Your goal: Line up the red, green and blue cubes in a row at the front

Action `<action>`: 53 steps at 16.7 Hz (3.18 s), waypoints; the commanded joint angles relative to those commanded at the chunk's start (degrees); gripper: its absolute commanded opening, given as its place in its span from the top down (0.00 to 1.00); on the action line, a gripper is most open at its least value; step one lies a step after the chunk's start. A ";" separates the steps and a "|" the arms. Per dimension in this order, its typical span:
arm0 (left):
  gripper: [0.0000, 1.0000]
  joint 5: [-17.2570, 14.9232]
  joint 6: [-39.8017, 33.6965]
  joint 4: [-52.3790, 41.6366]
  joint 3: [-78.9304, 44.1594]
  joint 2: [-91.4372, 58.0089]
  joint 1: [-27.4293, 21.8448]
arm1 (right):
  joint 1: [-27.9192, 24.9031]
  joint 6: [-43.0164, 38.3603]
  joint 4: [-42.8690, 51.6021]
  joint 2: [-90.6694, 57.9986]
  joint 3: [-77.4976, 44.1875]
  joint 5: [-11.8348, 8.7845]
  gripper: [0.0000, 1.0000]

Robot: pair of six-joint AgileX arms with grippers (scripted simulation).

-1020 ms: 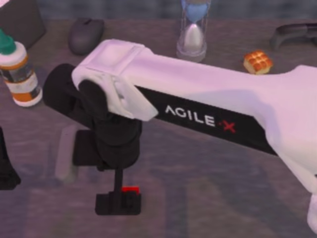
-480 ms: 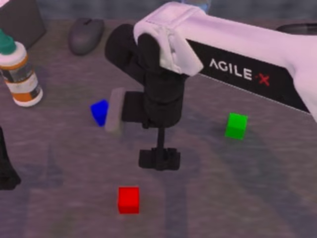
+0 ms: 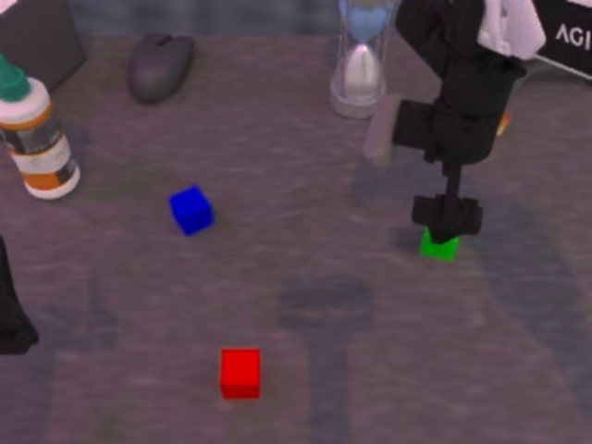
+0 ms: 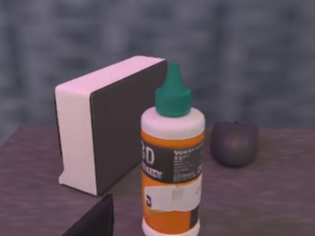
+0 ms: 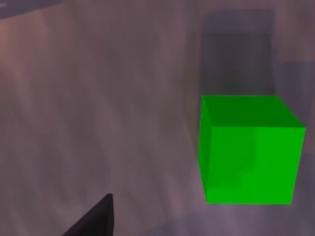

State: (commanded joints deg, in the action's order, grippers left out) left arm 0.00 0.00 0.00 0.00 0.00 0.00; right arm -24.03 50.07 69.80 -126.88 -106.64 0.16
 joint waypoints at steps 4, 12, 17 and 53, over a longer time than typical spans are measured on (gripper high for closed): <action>0.00 0.00 0.00 0.00 0.00 0.00 0.00 | 0.49 0.36 -0.13 0.11 0.19 0.02 0.00; 0.00 0.00 0.00 0.00 0.00 0.00 0.00 | 0.37 0.19 -10.89 -3.35 7.37 0.05 0.00; 0.00 0.00 0.00 0.00 0.00 0.00 0.00 | 0.40 0.20 -17.42 -5.54 11.83 0.07 0.00; 0.00 0.00 0.00 0.00 0.00 0.00 0.00 | -0.28 -0.83 -1.90 1.08 2.21 -0.83 1.00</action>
State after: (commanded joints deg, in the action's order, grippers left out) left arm 0.00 0.00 0.00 0.00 0.00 0.00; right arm -24.30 49.24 67.90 -125.80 -104.43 -0.66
